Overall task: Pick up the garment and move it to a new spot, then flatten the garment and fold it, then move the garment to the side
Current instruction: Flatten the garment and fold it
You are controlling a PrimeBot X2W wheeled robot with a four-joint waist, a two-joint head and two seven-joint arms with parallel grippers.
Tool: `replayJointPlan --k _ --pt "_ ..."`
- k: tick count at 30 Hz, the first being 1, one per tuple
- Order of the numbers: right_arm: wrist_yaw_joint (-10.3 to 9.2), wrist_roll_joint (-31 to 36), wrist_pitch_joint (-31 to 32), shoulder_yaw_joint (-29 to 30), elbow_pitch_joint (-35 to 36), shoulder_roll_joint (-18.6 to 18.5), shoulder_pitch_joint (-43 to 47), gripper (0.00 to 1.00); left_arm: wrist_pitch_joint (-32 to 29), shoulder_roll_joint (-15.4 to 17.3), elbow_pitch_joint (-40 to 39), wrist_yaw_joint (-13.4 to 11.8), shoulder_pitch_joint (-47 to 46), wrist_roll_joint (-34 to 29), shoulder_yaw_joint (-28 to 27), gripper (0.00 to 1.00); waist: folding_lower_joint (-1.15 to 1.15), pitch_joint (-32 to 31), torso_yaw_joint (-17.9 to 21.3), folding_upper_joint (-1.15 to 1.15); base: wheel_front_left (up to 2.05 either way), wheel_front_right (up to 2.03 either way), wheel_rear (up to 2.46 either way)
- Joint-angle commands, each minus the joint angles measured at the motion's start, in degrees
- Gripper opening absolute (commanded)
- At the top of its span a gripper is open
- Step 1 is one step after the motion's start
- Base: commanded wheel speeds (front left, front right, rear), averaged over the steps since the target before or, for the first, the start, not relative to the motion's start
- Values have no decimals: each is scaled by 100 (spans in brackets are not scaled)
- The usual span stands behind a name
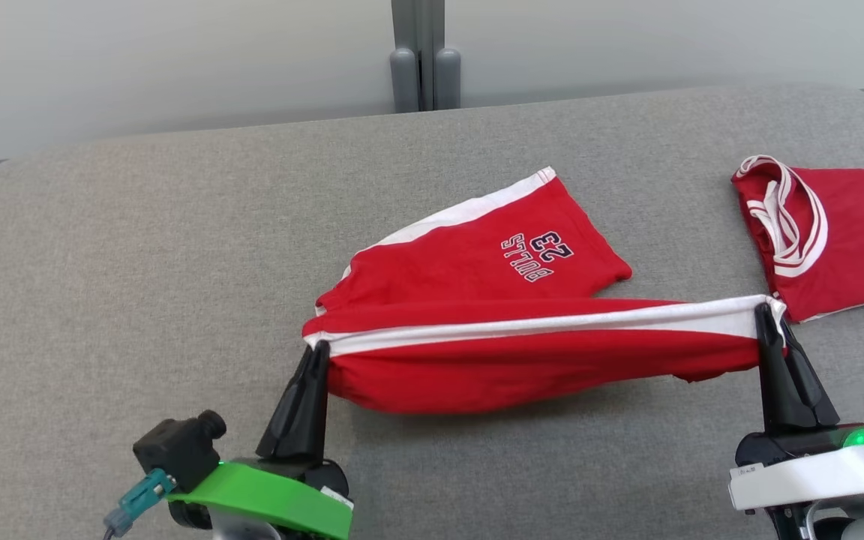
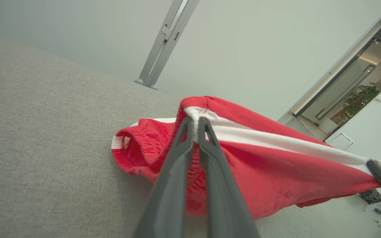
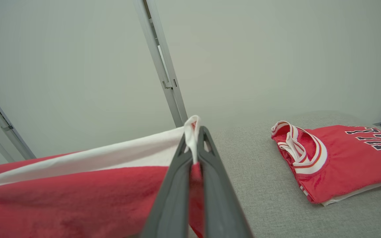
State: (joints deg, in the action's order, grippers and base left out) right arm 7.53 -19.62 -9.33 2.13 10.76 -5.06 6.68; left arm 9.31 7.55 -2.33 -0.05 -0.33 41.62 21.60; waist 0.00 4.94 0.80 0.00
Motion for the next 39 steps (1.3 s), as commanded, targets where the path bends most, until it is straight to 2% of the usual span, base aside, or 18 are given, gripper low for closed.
replayJointPlan --k 1,6,8,17,22,29,39 --pt "-8 3 27 43 -137 -12 -92 0 -97 -58 108 -62 120 149 -1 0 0 92 -76 0 0 0 0" --pt "-8 -25 91 -12 -936 -186 -699 0 -356 -222 606 -226 -161 401 26 0 0 316 -205 0 0 0 0" --pt "-8 -72 170 -159 -1653 -349 -1306 0 -478 -279 1037 -294 -540 438 84 0 0 510 -326 0 0 0 0" --pt "-8 -9 214 -783 -3569 -913 -3307 0 -720 -429 2230 -520 -1969 624 259 0 0 1125 -726 0 0 0 0" --pt "-8 -135 245 -1129 -4472 -1126 -4268 0 -665 -448 2651 -559 -2589 765 439 0 0 1378 -950 0 0 0 0" --pt "-8 -247 227 -1463 -5545 -1335 -5239 0 -377 -449 2879 -702 -3106 1336 994 0 0 1611 -1237 0 0 0 0" --pt "-8 -386 43 -1873 -6682 -1331 -6027 0 42 -450 3194 -954 -3684 1936 1735 0 0 1729 -1386 0 0 0 0"
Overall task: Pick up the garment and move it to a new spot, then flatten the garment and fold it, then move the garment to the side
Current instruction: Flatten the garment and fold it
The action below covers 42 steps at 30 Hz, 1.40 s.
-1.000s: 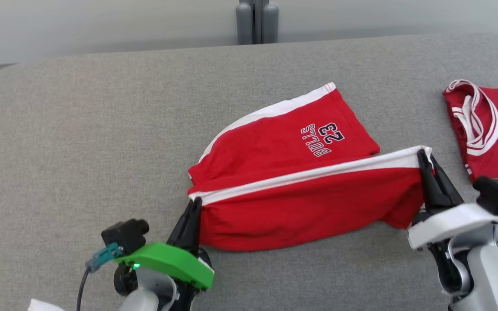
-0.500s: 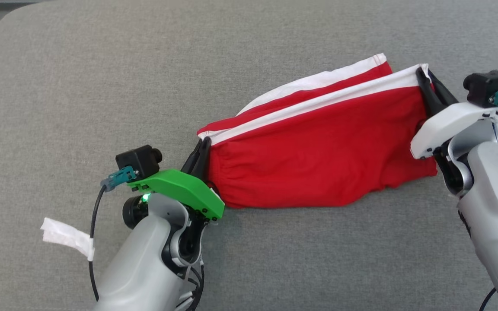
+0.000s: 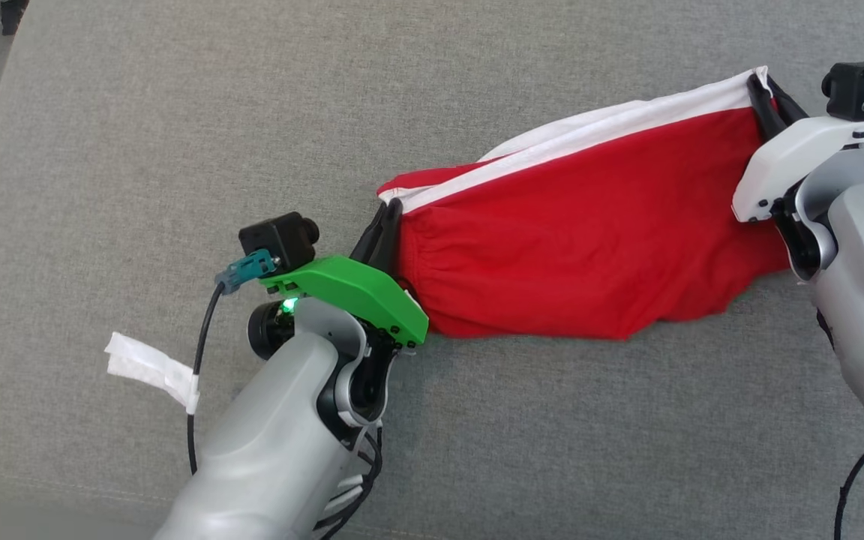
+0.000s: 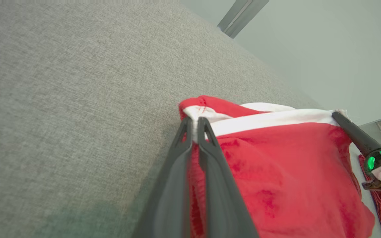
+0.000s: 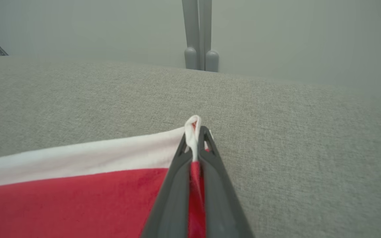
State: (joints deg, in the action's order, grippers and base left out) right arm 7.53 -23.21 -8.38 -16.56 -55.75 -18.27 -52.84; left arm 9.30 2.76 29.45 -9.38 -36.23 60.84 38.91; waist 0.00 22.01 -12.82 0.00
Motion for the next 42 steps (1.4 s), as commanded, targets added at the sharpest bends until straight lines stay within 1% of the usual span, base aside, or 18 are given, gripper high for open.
replayJointPlan --k 1,2,3,7,9,11,13,15,22,25,27,33,41,42 --pt "-8 -46 -74 -20 -110 -5 -120 20 98 29 41 -45 -142 44 64 28 0 21 -25 0 0 0 0" --pt "-8 -67 -103 -31 -211 11 -167 67 154 29 101 -83 -200 17 147 52 0 14 -25 0 0 0 0" --pt "-8 -86 -148 -16 -286 16 -212 100 208 29 152 -129 -243 -32 214 100 0 1 -23 0 0 0 0" --pt "-7 -139 -260 -96 -519 51 -358 100 359 29 252 -193 -323 -163 440 100 0 -106 -4 0 0 0 0" --pt "-7 -198 -298 -150 -597 43 -364 100 459 87 327 -259 -352 -426 524 100 0 -193 12 0 0 0 0" --pt "-8 -264 -339 -205 -644 -2 -367 100 529 104 283 -236 -232 -528 451 100 0 -288 27 0 0 0 0" --pt "-7 -331 -291 -287 -685 -38 -320 100 569 223 223 -286 -104 -742 422 100 0 -394 38 0 0 0 0" --pt "-7 -400 -160 -413 -720 -96 -256 100 593 324 82 -303 44 -937 335 100 0 -505 38 0 0 0 0" --pt "-7 -812 741 -969 -540 -367 49 100 587 690 -813 -427 860 -1650 -372 100 0 -836 -29 0 0 0 0" --pt "-7 -1101 1202 -1119 -463 -496 248 100 587 783 -1082 -509 1254 -1773 -678 100 0 -897 -81 0 0 0 0" --pt "-7 -1235 1403 -1157 -457 -567 326 100 587 837 -1227 -537 1450 -1828 -847 100 0 -897 -123 0 0 0 0" --pt "-7 -1473 1699 -1189 -585 -641 554 100 588 873 -1511 -584 1792 -1984 -1180 100 0 -828 -319 0 0 0 0" --pt "-5 -1613 1978 -1240 -826 -608 744 100 588 849 -1637 -577 1940 -2108 -1343 100 0 -845 -481 0 0 0 0" --pt "-4 -1641 2007 -1256 -832 -590 767 79 588 863 -1637 -602 1939 -2146 -1344 100 0 -851 -484 0 0 0 0"
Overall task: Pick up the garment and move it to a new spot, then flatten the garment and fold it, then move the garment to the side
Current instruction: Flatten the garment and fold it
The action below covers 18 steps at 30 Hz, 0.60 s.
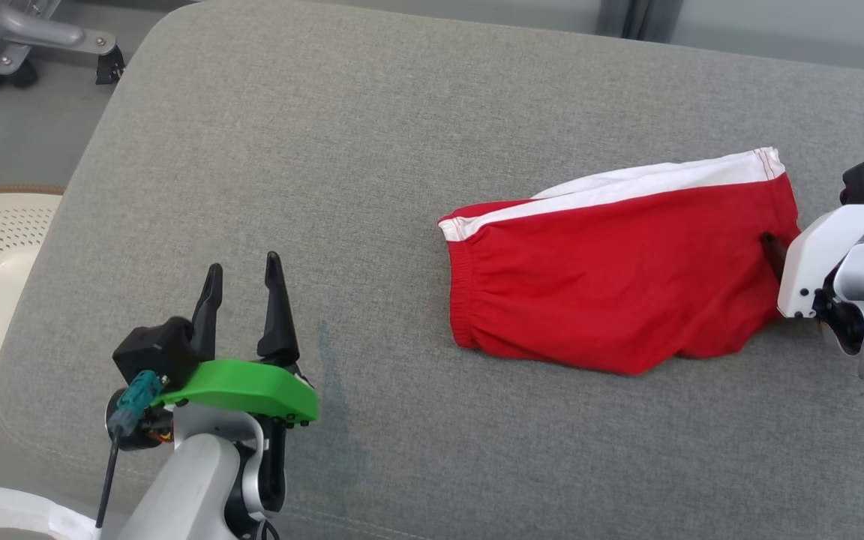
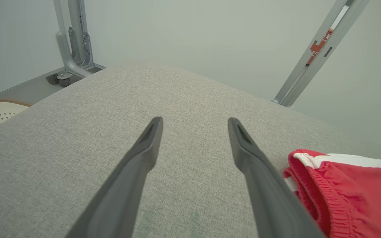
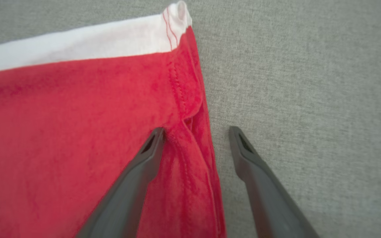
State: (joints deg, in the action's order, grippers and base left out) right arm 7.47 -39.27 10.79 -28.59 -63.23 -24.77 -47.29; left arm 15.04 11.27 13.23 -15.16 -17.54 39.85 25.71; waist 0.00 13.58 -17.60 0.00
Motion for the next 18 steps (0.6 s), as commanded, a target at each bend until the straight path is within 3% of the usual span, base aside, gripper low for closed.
replayJointPlan --k 1,3,4,10,18 --pt "4 -66 94 -60 -83 77 229 41 15 17 -26 -36 74 -72 -30 100 0 -16 -4 0 0 0 0" --pt "4 -98 86 -85 -52 110 249 8 15 13 -30 -32 72 -124 -50 100 0 -28 18 0 0 0 0" --pt "4 -115 62 -92 -32 117 252 0 15 13 -24 -30 70 -138 -55 100 0 -34 35 0 0 0 0" --pt "-1 -139 -122 -203 136 206 203 0 15 13 22 -4 103 -216 -76 100 0 -131 309 0 0 0 0" --pt "-1 -380 -682 -201 550 336 484 0 15 26 98 46 182 -311 -84 100 0 -386 1038 0 0 0 0"
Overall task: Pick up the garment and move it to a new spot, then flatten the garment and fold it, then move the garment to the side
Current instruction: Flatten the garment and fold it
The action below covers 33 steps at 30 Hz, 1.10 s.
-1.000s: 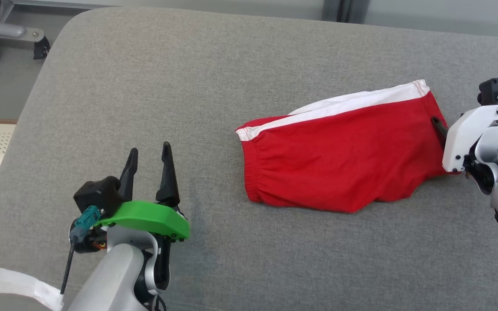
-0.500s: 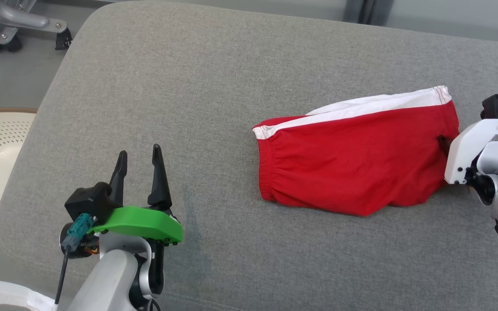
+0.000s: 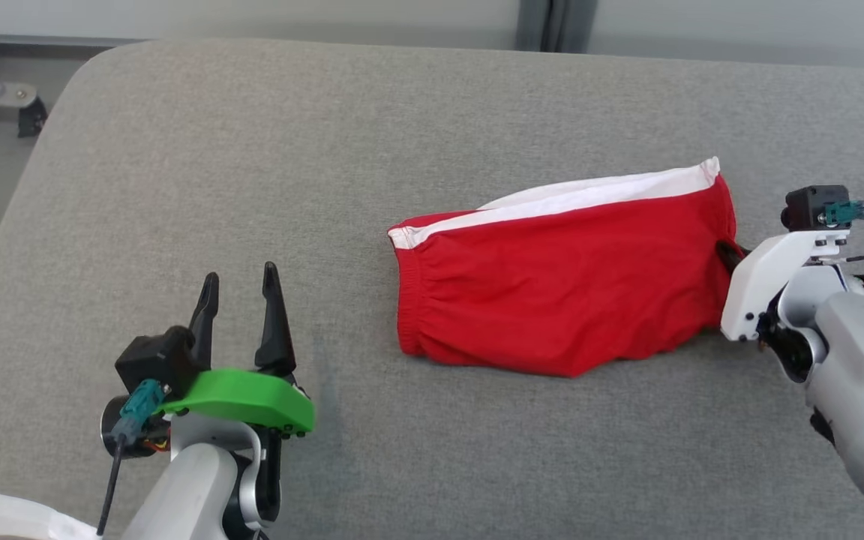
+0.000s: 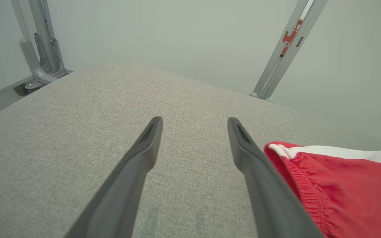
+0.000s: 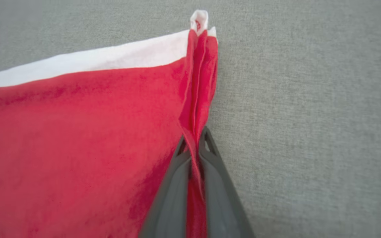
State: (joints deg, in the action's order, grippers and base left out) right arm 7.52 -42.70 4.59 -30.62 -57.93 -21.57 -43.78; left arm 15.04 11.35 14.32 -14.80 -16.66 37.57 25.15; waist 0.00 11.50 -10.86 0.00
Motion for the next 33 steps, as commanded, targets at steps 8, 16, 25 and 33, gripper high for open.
replayJointPlan --k 8,16,25,33 --pt "-6 -309 -807 178 423 284 818 0 8 -13 101 185 309 -203 -126 100 0 -394 1230 0 0 0 0" --pt "-6 -259 -1148 259 674 433 1227 0 9 -76 250 280 382 -333 -191 100 0 -494 1574 0 0 0 0" --pt "-4 -56 -1292 400 831 506 1210 0 9 -164 353 339 445 -395 -212 100 0 -652 1275 0 0 0 0" --pt "-3 259 -1118 244 1648 696 1137 0 9 -239 318 362 555 -432 -294 100 0 -841 708 0 0 0 0"
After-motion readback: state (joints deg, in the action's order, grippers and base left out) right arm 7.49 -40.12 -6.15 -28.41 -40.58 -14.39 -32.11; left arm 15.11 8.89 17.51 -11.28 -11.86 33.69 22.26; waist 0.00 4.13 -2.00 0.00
